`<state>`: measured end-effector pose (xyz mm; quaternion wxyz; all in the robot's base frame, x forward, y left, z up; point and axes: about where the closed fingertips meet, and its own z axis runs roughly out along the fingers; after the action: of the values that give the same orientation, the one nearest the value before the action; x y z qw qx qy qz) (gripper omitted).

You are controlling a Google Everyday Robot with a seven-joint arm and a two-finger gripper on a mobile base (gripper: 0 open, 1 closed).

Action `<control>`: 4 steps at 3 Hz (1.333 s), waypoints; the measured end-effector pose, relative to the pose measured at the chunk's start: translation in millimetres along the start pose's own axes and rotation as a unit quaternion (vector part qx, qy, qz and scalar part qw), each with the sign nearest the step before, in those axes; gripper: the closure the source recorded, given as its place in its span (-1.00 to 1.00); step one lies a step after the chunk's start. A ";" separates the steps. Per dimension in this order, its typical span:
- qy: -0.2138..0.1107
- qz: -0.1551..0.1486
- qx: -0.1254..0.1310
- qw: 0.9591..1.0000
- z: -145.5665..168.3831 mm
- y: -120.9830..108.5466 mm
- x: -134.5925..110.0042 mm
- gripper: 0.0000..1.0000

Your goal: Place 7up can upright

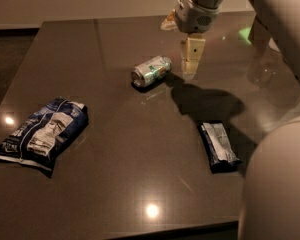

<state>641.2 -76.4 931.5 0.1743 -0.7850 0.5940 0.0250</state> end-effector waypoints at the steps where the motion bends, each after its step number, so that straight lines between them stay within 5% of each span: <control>1: 0.010 -0.051 -0.017 0.999 21.4 -18.5 -7.8 -1.00; 2: 0.015 -0.083 -0.024 0.996 34.4 -30.8 -12.8 -1.00; 4: 0.048 -0.204 -0.072 0.975 77.6 -34.2 -26.2 -1.00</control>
Offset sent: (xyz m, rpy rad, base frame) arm 0.0294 0.0287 -0.0259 -0.1376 0.0486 0.2500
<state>678.7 -20.7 873.5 0.0898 -0.9004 0.4257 -0.0057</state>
